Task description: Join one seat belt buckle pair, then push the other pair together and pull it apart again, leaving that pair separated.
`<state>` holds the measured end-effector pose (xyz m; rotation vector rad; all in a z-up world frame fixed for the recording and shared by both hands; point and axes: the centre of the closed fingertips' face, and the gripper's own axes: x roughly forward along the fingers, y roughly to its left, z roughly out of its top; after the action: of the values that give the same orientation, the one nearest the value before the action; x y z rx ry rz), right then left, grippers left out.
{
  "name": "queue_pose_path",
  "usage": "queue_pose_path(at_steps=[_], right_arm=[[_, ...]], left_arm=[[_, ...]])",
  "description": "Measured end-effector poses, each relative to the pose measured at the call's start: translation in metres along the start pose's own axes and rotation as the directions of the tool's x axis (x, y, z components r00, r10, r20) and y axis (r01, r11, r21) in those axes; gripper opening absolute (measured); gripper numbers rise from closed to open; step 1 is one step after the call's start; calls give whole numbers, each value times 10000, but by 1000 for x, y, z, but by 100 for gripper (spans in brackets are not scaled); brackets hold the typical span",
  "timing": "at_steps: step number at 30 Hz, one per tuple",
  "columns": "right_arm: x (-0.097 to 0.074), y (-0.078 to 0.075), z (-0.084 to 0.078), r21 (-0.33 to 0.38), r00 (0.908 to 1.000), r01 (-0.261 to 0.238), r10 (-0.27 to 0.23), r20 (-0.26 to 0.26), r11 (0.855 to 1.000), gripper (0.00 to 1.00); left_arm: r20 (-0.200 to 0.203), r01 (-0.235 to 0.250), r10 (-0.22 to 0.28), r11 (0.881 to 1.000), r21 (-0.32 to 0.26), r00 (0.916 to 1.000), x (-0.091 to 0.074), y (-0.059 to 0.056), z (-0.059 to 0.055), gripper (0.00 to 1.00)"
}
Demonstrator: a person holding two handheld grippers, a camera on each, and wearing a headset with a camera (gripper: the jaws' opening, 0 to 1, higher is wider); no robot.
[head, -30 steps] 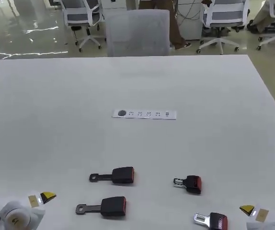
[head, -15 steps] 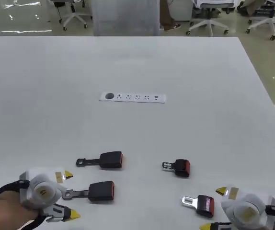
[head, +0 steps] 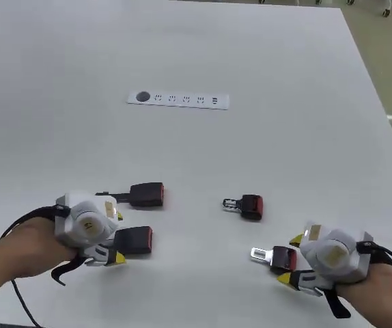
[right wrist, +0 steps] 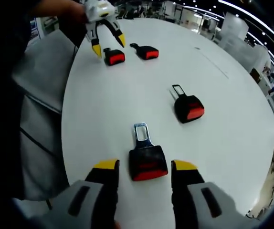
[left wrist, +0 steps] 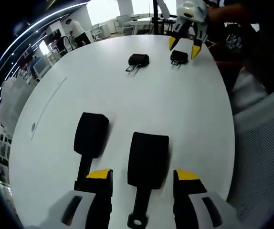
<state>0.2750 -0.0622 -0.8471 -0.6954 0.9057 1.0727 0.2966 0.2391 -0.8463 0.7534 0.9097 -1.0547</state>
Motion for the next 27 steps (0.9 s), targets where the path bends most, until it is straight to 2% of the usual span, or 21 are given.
queue_pose_path(at_steps=[3,5,8,11,12,15,18,21,27], right_arm=[[3,0,-1,-172,9998,-107,104,-148,9998,43],[6,-2,-3,-241,9994,-199,192,-275,9995,42],[8,-2,-2,374,9988,-457,464,-165,9983,38],[9,-3,-4,-63,9982,-546,544,-240,9985,36],[9,-2,-4,-121,9981,-573,570,-251,9983,36],[10,-2,-4,-345,9975,-638,627,-321,9974,36],[12,-2,-7,-926,9973,-626,588,-429,9937,35],[13,-2,-8,-844,9972,-671,639,-400,9942,35],[13,-1,-9,-1220,9946,-950,891,-530,9880,34]], left_arm=[[-40,94,-93,9999,87,9999,3,1,0,49],[-308,358,-345,9984,442,9989,6,-3,-5,46],[-427,510,-482,9963,686,9979,8,-8,-8,43],[-504,702,-663,9943,806,9965,11,-13,-9,38],[-527,565,-509,9923,1105,9973,12,-11,-9,37],[-656,546,-467,9906,1251,9968,11,-10,-8,33],[-764,662,-548,9857,1549,9956,12,-11,-7,33],[-784,692,-562,9823,1741,9953,12,-11,-7,33],[-874,843,-684,9774,1938,9938,13,-12,-6,32]])
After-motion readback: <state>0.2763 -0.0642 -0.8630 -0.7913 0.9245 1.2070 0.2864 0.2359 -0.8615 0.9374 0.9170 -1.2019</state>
